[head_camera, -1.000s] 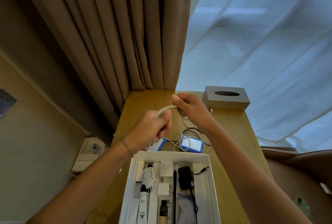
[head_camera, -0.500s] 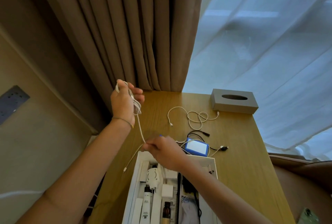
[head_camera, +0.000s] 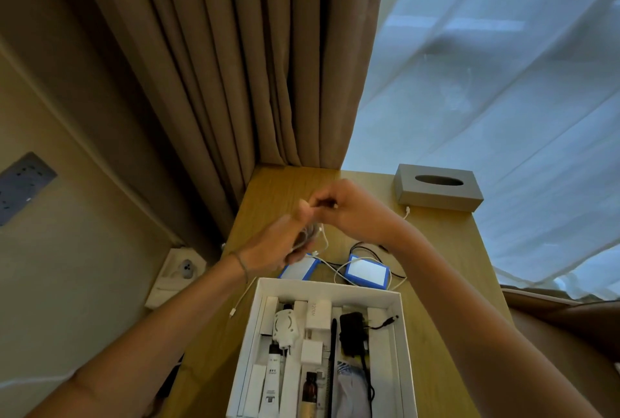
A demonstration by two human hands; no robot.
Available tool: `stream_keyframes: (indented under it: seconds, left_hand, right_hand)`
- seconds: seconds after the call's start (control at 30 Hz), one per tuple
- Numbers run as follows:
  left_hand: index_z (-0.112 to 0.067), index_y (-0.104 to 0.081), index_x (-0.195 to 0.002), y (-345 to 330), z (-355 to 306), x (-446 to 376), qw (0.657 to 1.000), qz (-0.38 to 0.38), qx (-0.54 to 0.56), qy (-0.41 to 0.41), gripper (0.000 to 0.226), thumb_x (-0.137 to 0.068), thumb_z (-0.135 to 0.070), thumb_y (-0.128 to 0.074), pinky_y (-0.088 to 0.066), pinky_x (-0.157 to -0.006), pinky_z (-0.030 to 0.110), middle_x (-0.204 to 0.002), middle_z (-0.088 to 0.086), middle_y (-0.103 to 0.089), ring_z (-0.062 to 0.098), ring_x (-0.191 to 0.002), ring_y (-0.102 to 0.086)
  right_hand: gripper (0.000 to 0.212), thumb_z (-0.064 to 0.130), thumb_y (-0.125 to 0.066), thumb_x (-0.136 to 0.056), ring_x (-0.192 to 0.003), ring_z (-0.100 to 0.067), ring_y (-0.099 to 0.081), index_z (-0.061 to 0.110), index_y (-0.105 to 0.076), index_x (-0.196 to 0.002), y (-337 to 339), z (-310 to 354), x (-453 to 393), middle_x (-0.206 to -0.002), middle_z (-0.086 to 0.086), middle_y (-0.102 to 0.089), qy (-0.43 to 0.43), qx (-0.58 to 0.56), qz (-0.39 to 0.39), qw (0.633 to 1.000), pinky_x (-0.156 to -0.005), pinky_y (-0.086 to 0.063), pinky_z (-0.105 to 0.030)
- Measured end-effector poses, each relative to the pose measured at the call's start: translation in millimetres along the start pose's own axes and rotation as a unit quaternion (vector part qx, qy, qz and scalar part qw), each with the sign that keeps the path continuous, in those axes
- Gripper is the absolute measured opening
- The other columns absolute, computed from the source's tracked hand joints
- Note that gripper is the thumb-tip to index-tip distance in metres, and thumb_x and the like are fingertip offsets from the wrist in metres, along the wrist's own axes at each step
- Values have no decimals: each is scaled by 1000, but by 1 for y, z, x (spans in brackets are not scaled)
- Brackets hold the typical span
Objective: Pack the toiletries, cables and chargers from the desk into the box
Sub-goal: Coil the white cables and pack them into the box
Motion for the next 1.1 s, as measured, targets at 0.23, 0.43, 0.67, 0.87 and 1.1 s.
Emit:
stream_keyframes:
  seconds: [0.23, 0.43, 0.67, 0.87, 1.1]
  left_hand:
    - [-1, -64, -84, 10, 0, 18, 1000, 2, -6, 18, 51, -105, -40, -37, -34, -41, 19, -57, 3, -52, 10, -42, -40]
    - [-9, -71, -108, 14, 4, 18, 965, -251, 68, 42, 52, -106, -42, -30, -60, -71, 37, -94, 6, -77, 23, -84, -73]
    - [-2, -59, -124, 53, -4, 10, 836, -295, 461, -44, 61, -106, -46, -20, -50, -100, 42, -123, 19, -69, 29, -117, -66]
    - [-12, -57, -97, 97, -9, 0, 790, -377, 479, -69, 49, -103, -52, -30, -60, -77, 41, -91, 12, -76, 27, -92, -75]
    - [-19, -54, -74, 91, 14, -24, 877, -470, 105, 5, 47, -103, -50, -33, -39, -40, 22, -55, -4, -50, 6, -42, -46]
  right_hand:
    - [38, 30, -59, -101, -57, -14, -47, -1, -67, -80, 1, -22, 8, -62, -7, -55, -40, -97, 28, 994, -59, -39, -28]
    - [26, 16, -51, -104, -60, -7, -55, 7, -74, -98, -18, -31, 12, -70, 5, -65, -70, -271, -63, 958, -61, -46, -19]
    - [18, 7, -63, -97, -64, -24, -63, 13, -79, -103, -41, -55, 22, -70, 6, -73, -106, -137, -189, 967, -63, -53, -33]
    - [22, 11, -60, -98, -71, -5, -68, 20, -79, -104, -76, -49, 45, -83, 12, -76, -119, 19, -67, 991, -74, -56, -29]
    - [22, 14, -58, -96, -73, -4, -70, 20, -79, -102, -82, 29, 51, -87, 9, -78, 18, 59, 59, 996, -72, -57, -28]
Point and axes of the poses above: each hand's wrist, its own x-axis away from the middle knuckle, its own y-axis out of the back of the hand, z = x × y, the point moved 3 cm from there along -x, towards the middle knuckle
